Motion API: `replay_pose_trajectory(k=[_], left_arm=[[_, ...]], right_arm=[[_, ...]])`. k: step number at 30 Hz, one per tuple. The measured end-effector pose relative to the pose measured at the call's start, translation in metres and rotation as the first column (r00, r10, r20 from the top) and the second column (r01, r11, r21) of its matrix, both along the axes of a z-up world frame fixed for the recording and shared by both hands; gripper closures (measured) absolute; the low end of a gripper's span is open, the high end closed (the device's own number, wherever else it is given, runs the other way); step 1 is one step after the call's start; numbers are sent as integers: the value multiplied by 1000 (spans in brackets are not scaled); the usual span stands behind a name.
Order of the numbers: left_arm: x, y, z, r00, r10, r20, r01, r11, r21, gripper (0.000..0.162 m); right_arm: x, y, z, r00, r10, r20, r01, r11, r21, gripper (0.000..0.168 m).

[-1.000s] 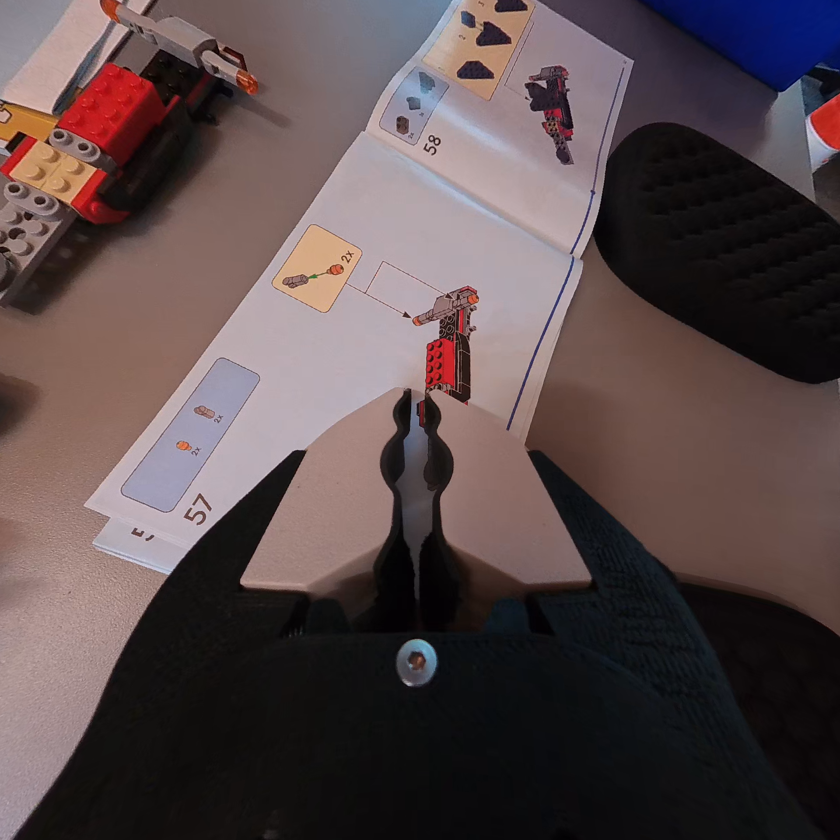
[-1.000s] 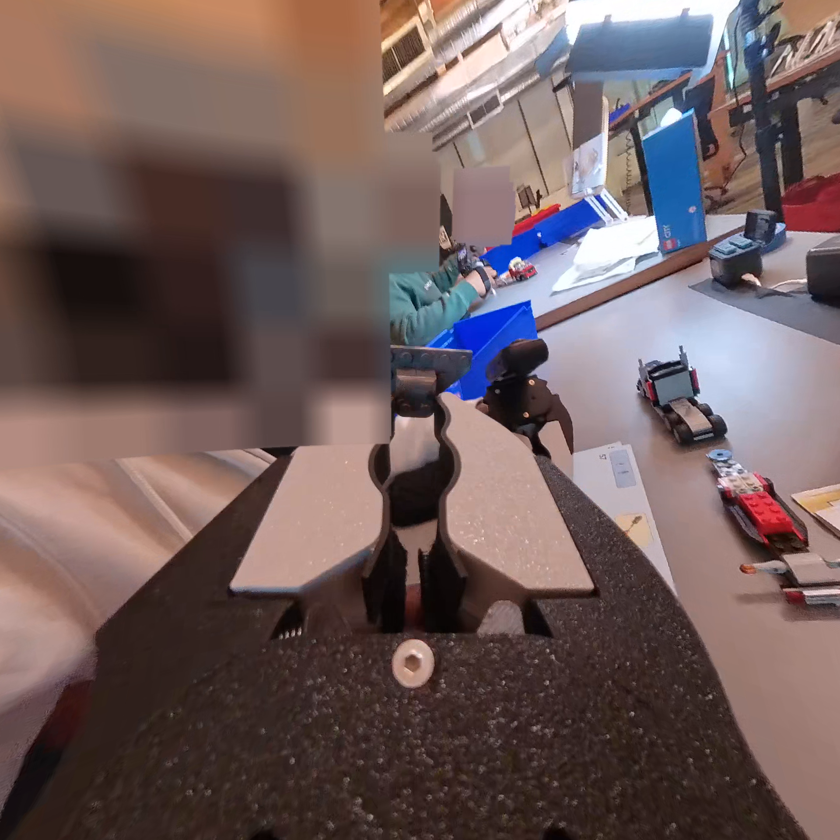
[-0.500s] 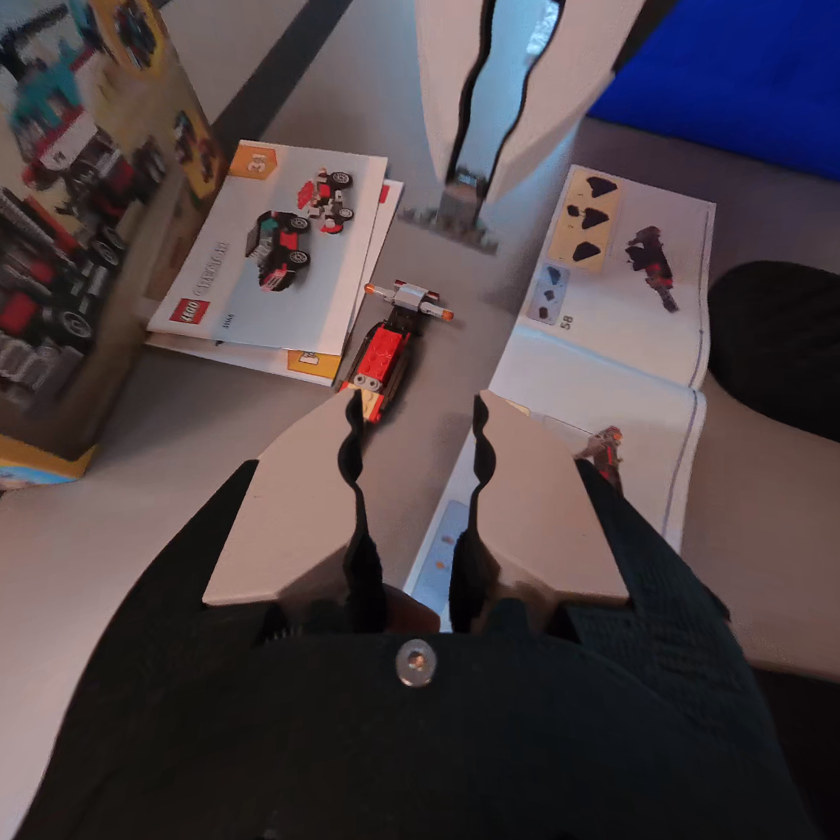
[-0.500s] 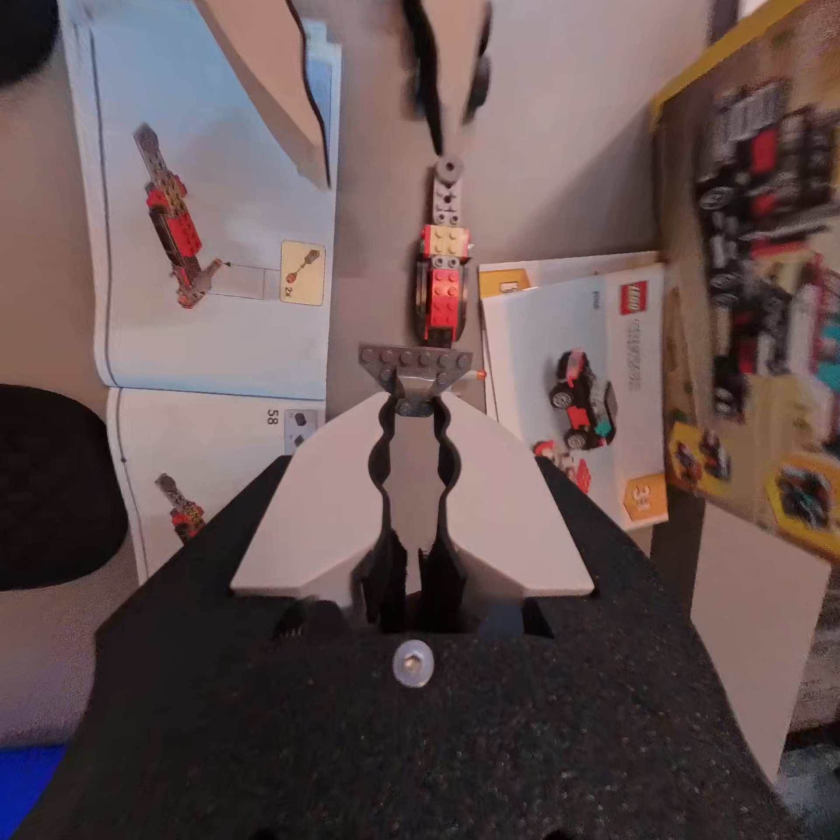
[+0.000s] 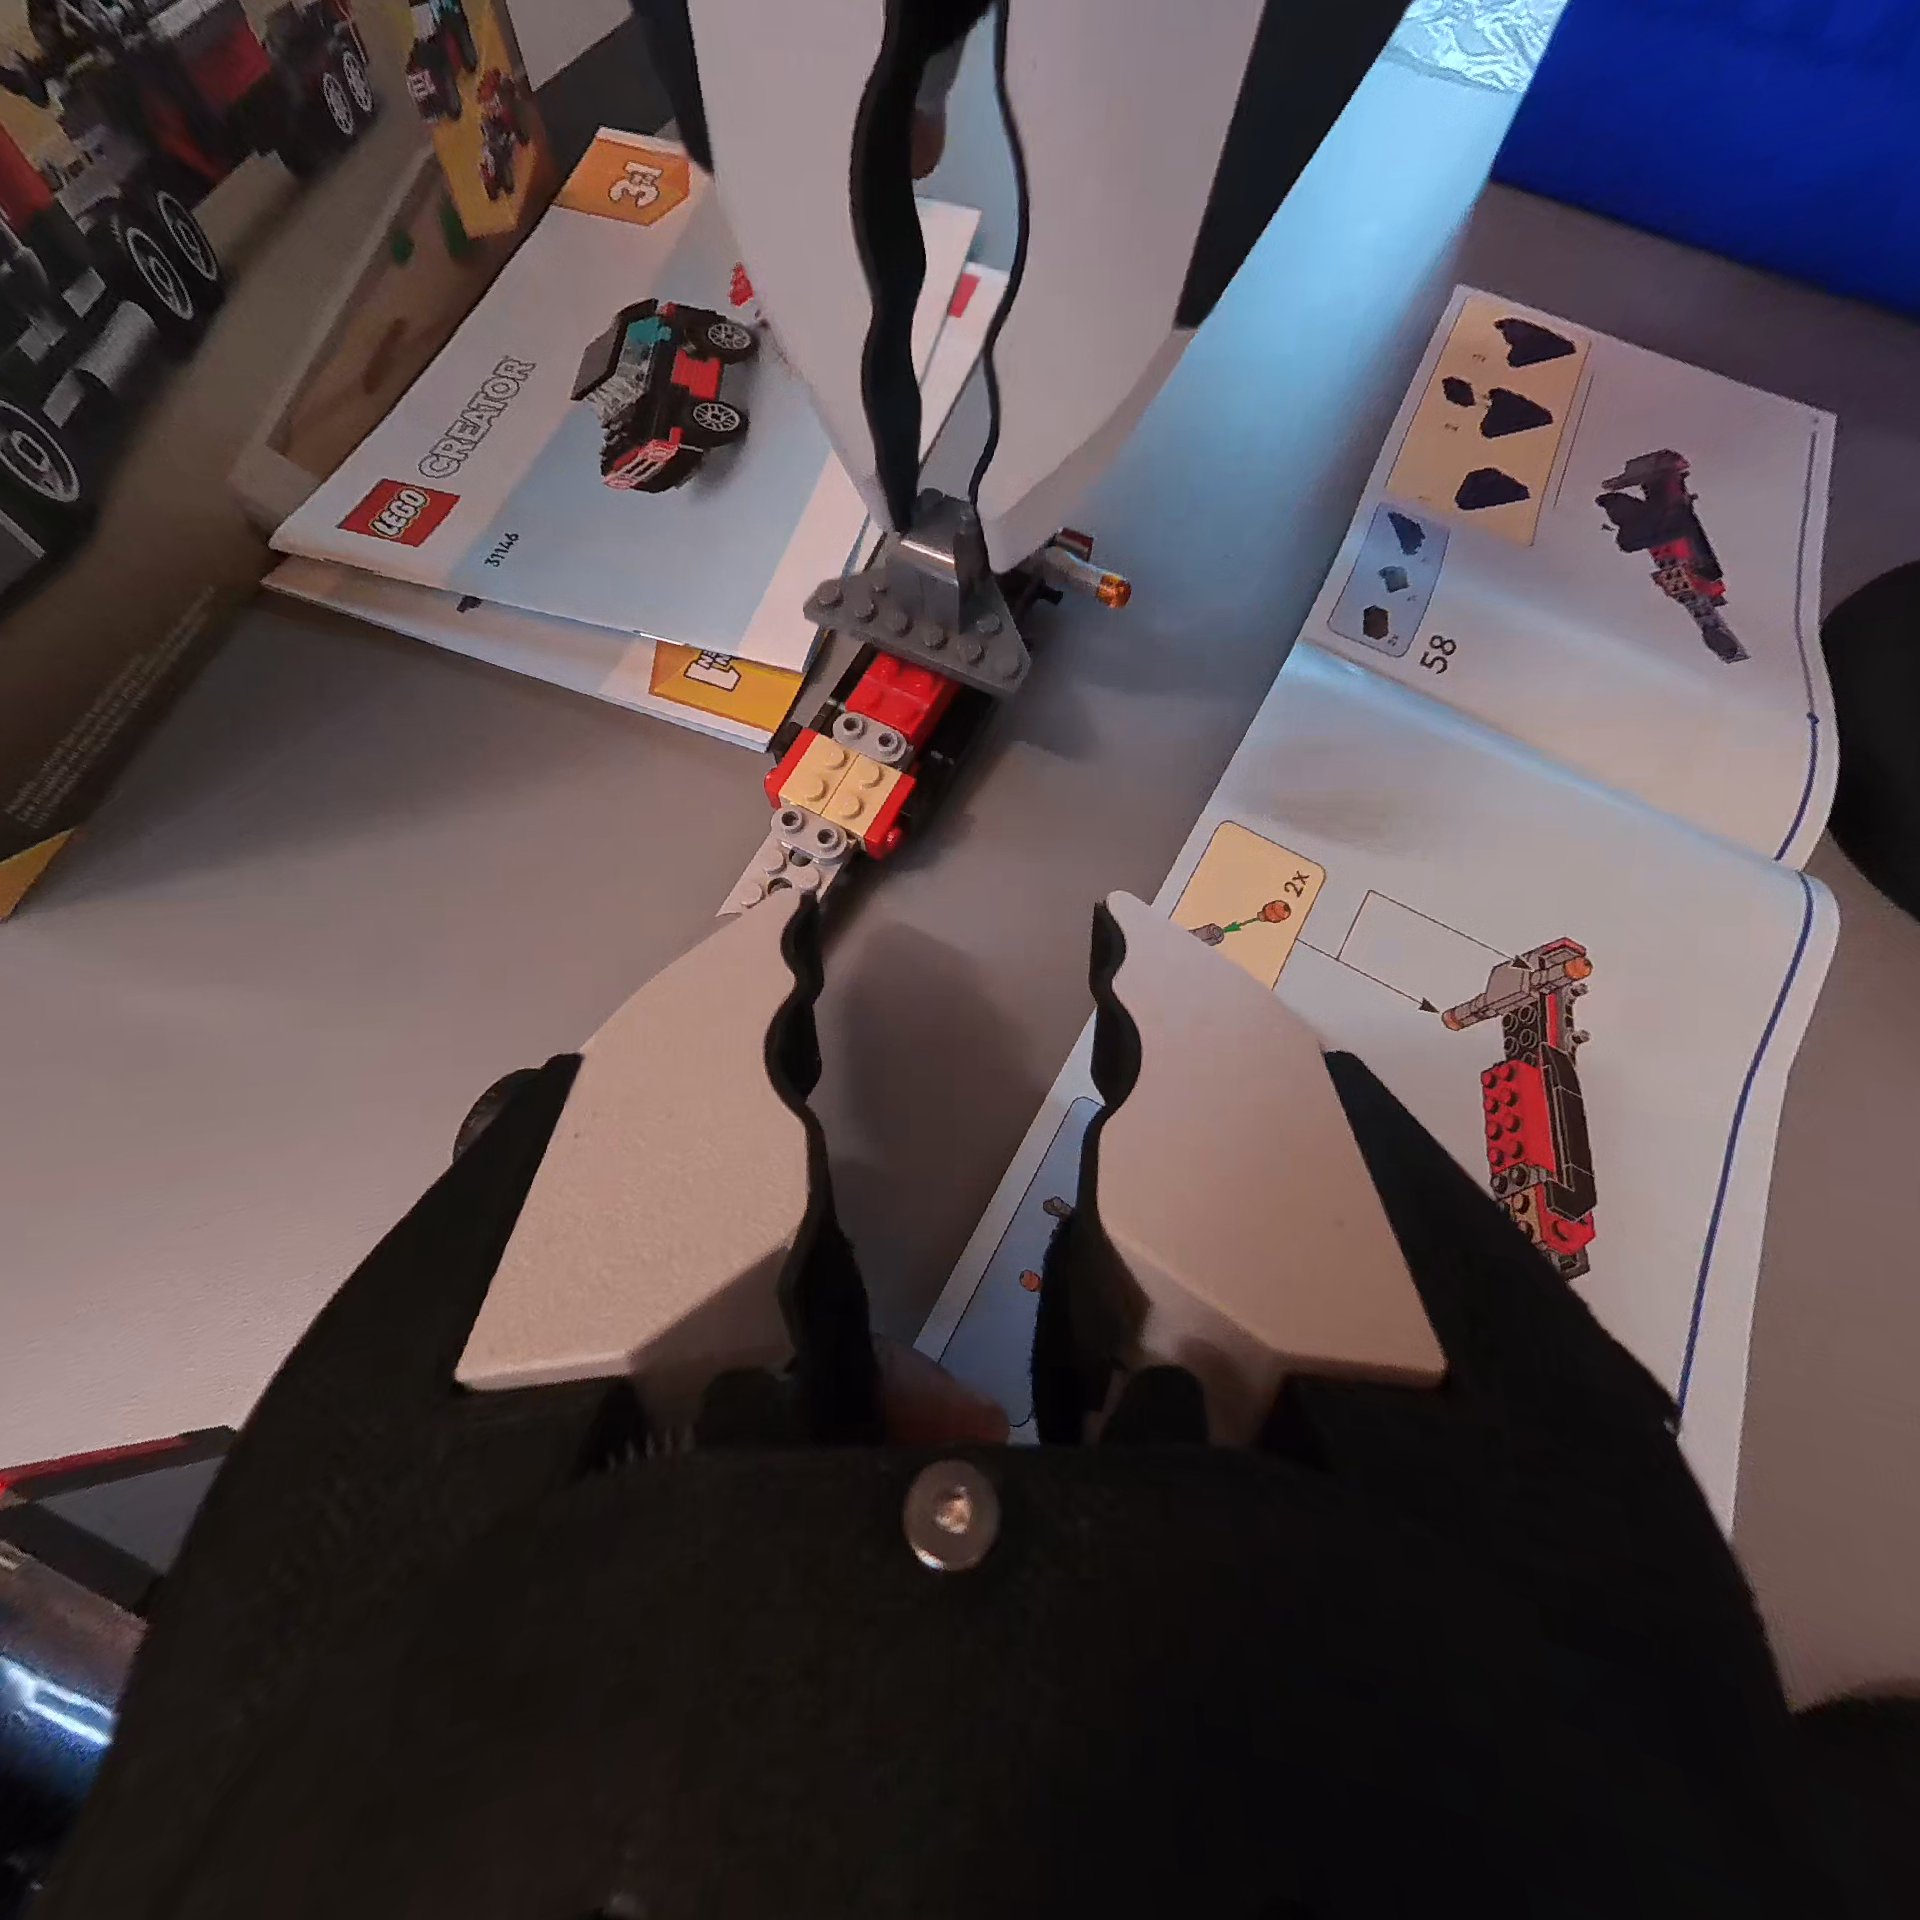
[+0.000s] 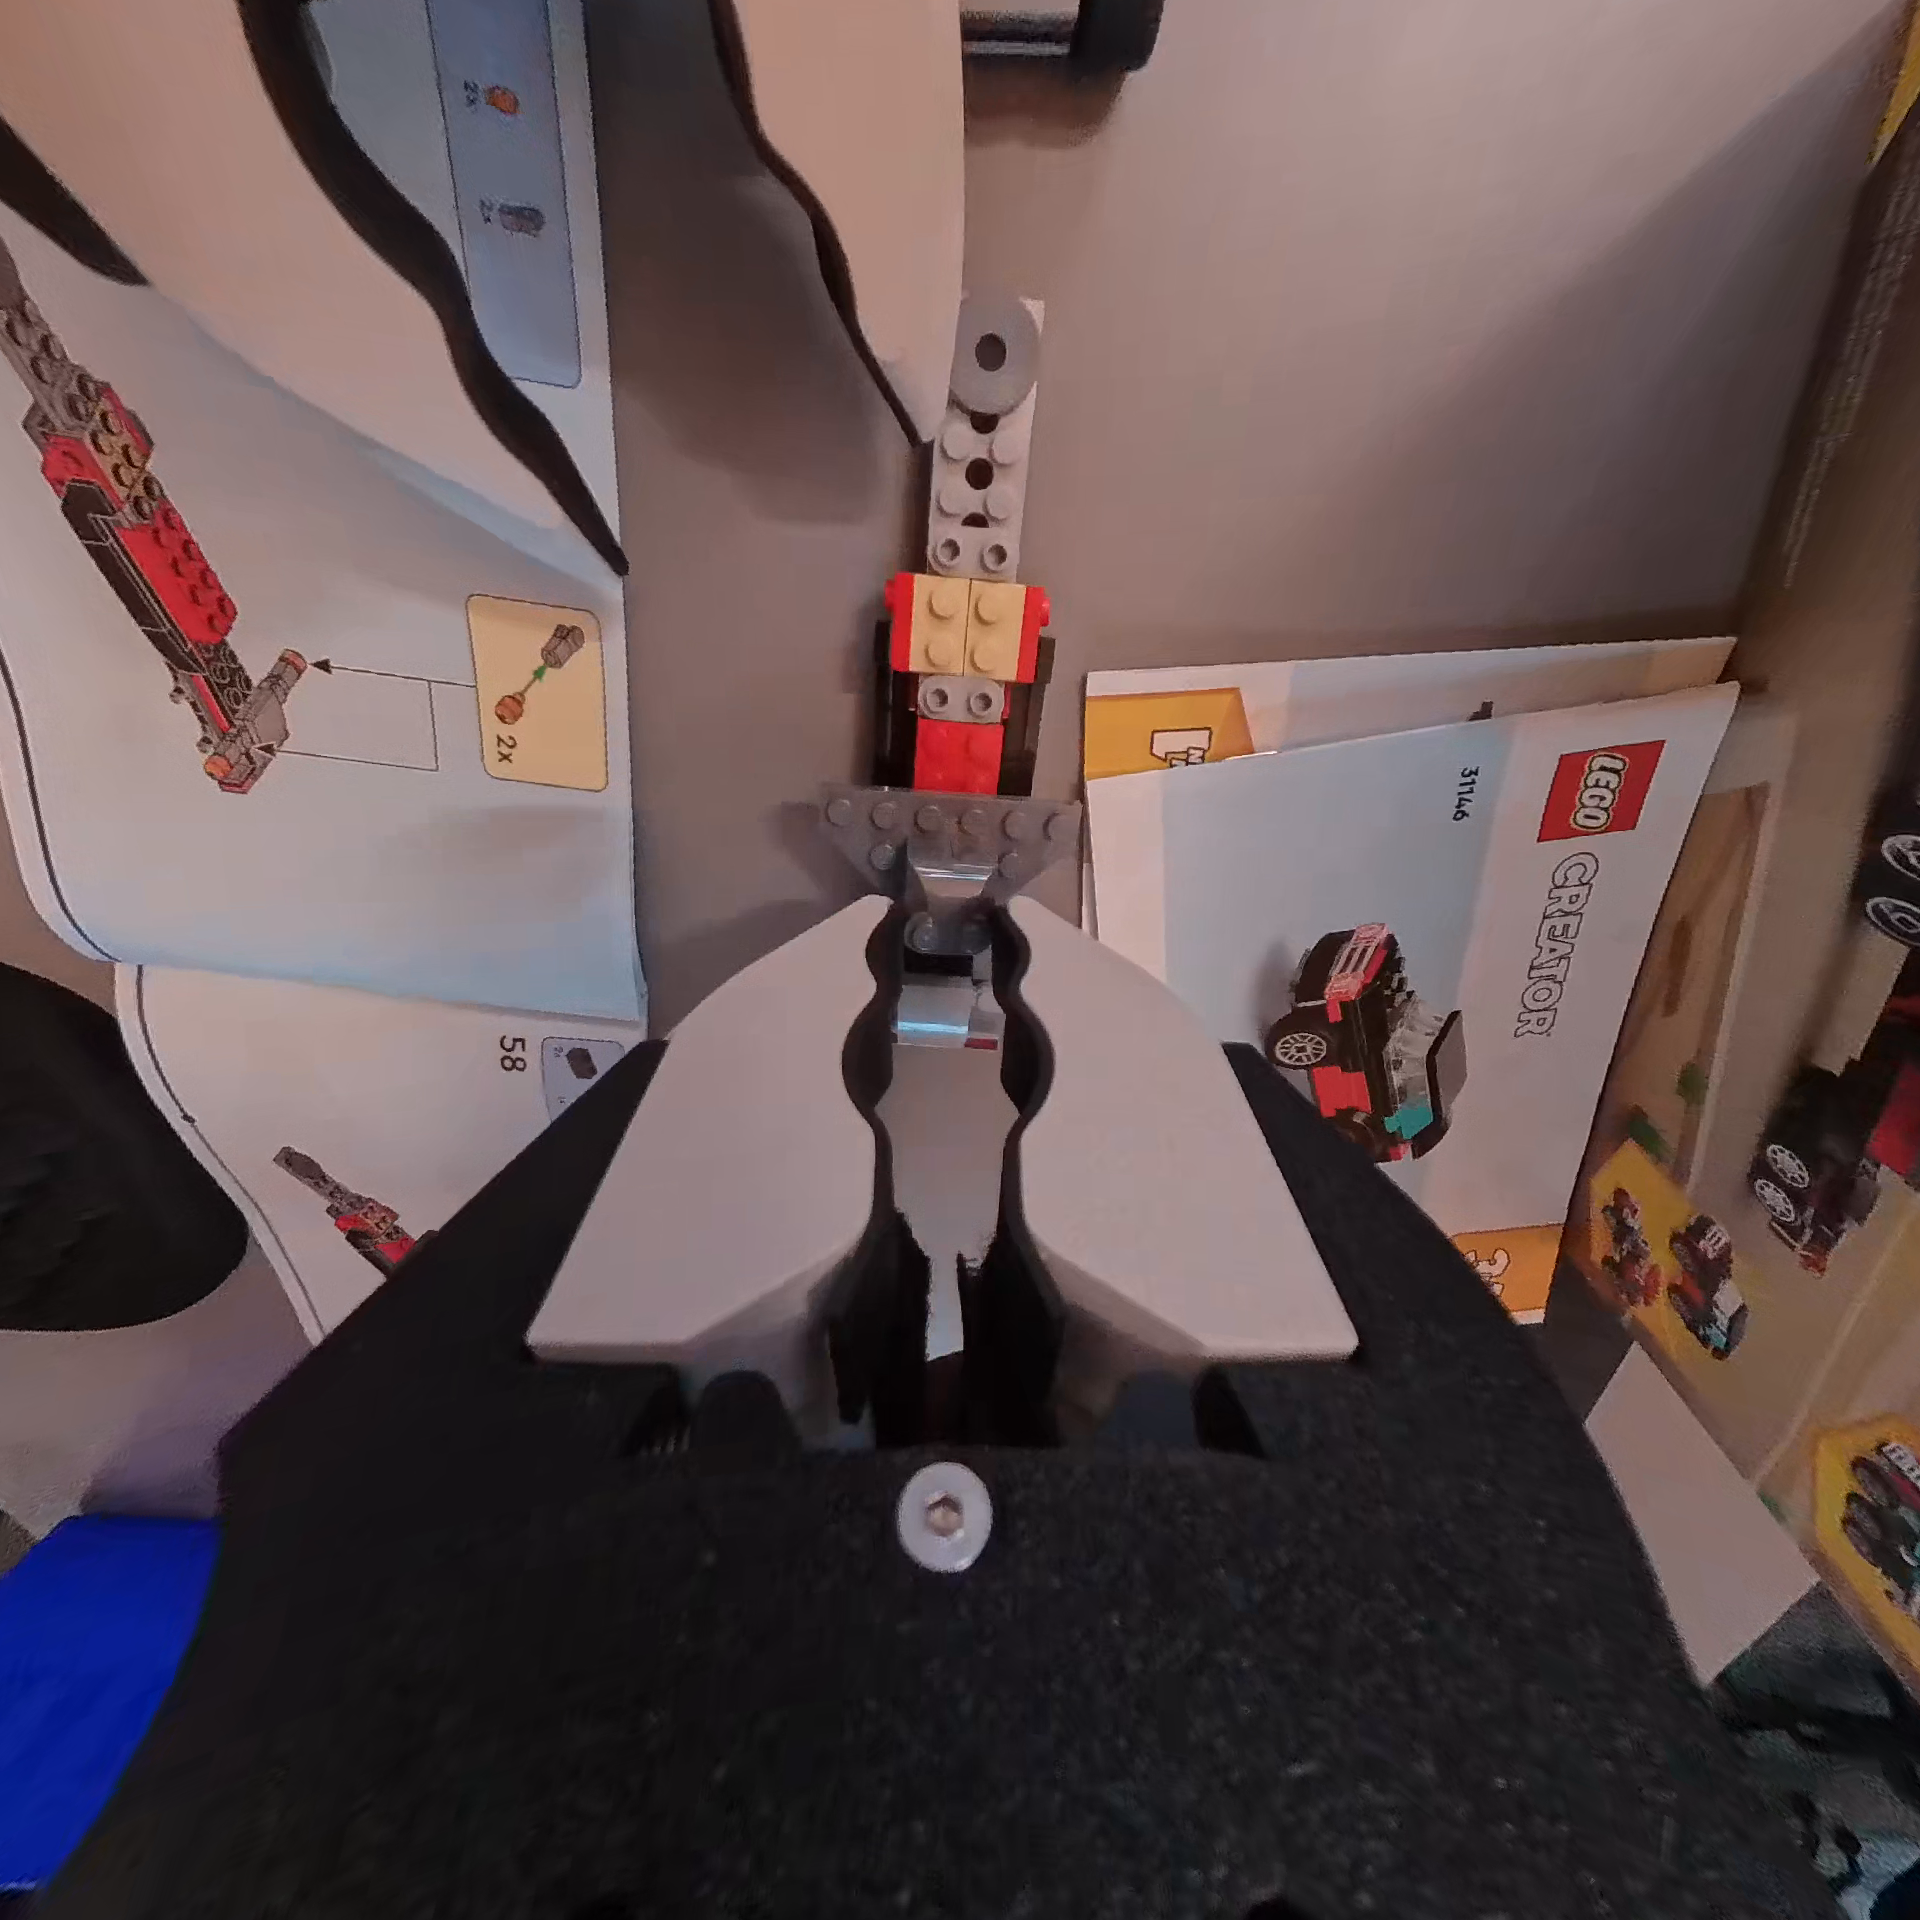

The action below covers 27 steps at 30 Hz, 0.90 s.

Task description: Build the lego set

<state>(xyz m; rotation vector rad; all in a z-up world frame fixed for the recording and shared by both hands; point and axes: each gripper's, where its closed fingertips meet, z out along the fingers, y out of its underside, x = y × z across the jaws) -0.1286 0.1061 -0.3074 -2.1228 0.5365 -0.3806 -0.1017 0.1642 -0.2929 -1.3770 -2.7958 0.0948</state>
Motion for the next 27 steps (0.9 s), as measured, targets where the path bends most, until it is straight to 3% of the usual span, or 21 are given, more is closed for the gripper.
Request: replay_pose_trajectory(k=[1,27], left_arm=[[-1,0,1,1000,5,-2,-5,1000,7,112],[7,0,-4,998,-32,-53,32,999,-5,118]], right_arm=[[-1,-1,0,1000,-1,9,1,1000,4,152],[-2,-3,-4,996,-15,88,9,998,58,152]])
